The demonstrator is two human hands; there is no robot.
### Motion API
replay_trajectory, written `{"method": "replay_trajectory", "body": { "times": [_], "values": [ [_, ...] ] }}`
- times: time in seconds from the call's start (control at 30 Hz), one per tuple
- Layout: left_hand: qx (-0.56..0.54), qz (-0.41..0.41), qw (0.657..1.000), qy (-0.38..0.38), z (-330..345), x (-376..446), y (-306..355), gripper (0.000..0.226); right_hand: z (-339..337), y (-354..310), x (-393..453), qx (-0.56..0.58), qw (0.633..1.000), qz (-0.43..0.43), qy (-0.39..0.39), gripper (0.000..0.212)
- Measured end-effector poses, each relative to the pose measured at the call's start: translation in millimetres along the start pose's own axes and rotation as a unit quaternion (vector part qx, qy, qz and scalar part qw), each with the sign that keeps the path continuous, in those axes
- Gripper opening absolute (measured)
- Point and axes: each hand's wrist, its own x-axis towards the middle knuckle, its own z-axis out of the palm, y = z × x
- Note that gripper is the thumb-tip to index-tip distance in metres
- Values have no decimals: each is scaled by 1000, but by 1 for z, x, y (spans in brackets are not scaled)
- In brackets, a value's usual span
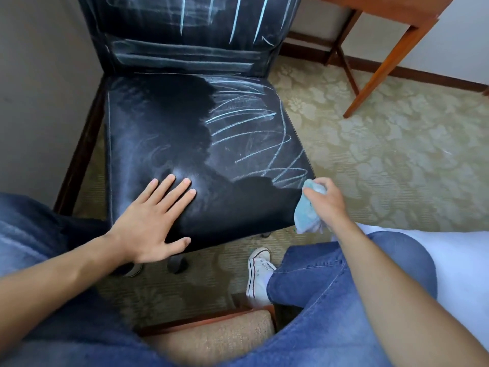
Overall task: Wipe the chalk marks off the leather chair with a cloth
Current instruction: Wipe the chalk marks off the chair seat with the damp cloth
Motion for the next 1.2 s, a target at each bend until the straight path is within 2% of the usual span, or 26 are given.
{"method": "replay_trajectory", "body": {
  "times": [0.17, 0.3, 0.53, 0.63, 0.7, 0.77, 0.83, 0.93, 1.0, 1.07, 1.13, 1.17, 1.2],
  "values": [
    [14, -1, 1000, -13, -2, -31, -13, 103, 15, 10, -35, -34, 999, 2, 0, 22],
    [29, -17, 999, -18, -5, -46, -10, 103, 27, 12, -58, 2, 1000, -7, 22, 19],
    [57, -70, 995, -38, -16, -26, 19, 93, 44, -6, -71, -34, 994, -24, 99, 21],
    [27, -72, 997, 6, -19, -8, 38, 70, 56, -12, -82, -77, 987, -118, 71, 26],
    [3, -14, 998, 55, -13, 7, 50, 55, 66, -21, -88, -141, 968, -204, 29, 31],
    [-30, 43, 993, 102, -11, 23, 63, 45, 70, -27, -88, -199, 948, -248, 22, 36],
    [-60, 77, 986, 132, -12, 39, 76, 39, 61, -26, -73, -213, 951, -215, 64, 39],
    [-73, 101, 982, 144, -8, 53, 87, 38, 33, -10, -43, -145, 976, -87, 140, 29],
    [-75, 94, 984, 135, 1, 56, 90, 42, 29, -7, -37, -121, 977, -62, 163, 26],
    [-74, 81, 986, 125, 8, 55, 90, 45, 43, -14, -51, -136, 973, -128, 133, 24],
    [-86, 75, 986, 123, 11, 55, 89, 46, 64, -20, -69, -171, 949, -251, 83, 20],
    [-93, 74, 985, 123, 11, 56, 88, 46, 68, -21, -72, -189, 938, -283, 71, 19],
    [-97, 74, 985, 125, 11, 56, 87, 46, 65, -23, -66, -192, 940, -274, 69, 20]
  ]
}}
